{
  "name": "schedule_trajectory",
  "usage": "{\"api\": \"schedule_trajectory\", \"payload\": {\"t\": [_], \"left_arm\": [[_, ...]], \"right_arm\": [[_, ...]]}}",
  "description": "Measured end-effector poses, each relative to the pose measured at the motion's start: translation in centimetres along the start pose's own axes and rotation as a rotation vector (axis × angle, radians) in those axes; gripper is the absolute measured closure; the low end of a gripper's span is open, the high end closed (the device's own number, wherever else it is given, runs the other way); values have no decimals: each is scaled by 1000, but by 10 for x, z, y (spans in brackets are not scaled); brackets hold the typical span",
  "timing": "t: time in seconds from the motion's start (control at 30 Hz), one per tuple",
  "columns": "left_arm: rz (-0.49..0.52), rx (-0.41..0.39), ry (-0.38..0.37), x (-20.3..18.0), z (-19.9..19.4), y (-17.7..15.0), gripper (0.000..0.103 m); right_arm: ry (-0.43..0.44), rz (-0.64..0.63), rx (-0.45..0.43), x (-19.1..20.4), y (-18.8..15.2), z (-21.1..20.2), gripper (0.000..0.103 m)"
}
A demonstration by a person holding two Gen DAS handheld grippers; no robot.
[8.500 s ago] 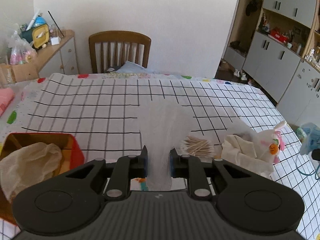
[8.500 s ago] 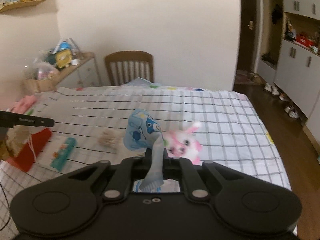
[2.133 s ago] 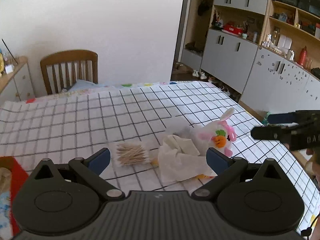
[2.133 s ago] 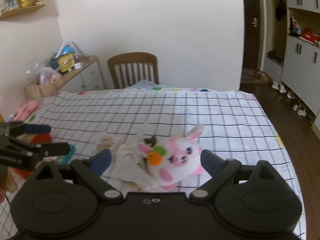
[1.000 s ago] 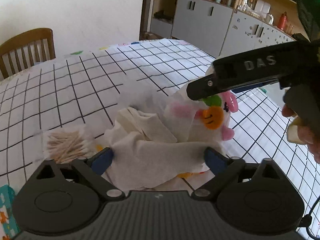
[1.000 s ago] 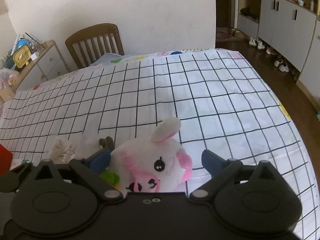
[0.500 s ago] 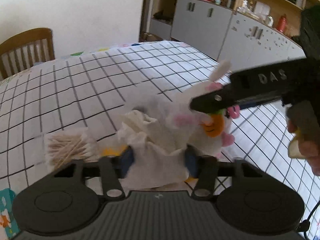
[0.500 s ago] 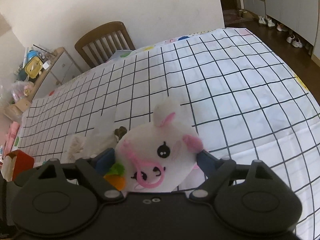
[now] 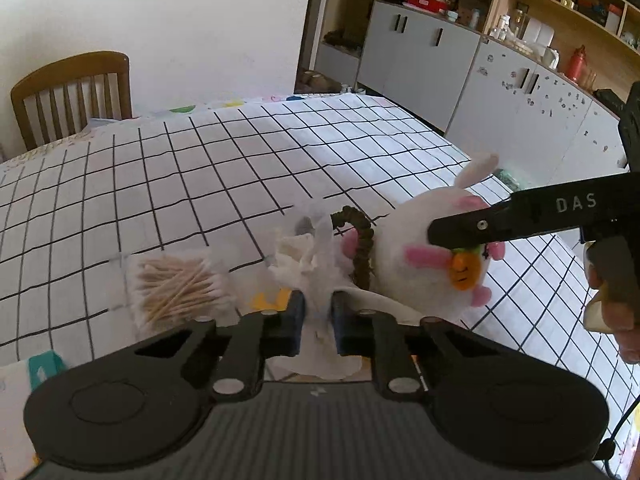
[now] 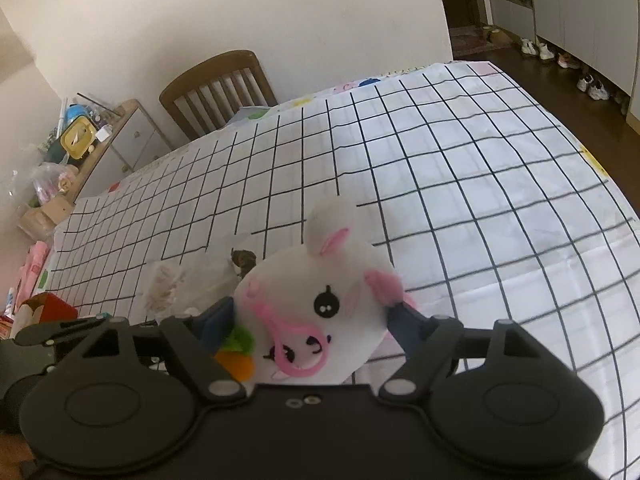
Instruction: Organize soft objects
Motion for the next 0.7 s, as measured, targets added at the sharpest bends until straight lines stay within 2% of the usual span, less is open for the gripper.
{"api": "schedule_trajectory", "payload": {"t": [0.17, 0.37, 0.47, 0.53, 0.7], "left_arm": [[-8, -9, -40, -4, -16, -4, 97], [35, -21, -69, -17, -35, -7, 97], [59, -9, -121, -24, -37, -10, 97], [77, -4, -106, -30, -37, -11, 97], [41, -4, -113, -27, -40, -11, 97]], "right_arm": [[22, 3, -10, -7, -6, -17, 23], [2, -76, 5, -8, -23, -35, 23], [-3, -88, 14, -12, -30, -42, 23], [-4, -94, 18, -14, -33, -46, 23], [-12, -111, 16, -18, -40, -57, 23]]}}
Point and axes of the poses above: each gripper's, at about its wrist camera, not at the fingertips, and z roughly the way its jaws point, x to its left, y to its top, the point moved 1 cm from there along z, roughly the way its jaws point, and after that the axes turned 4 degrees about z, right-handed, at the moved point
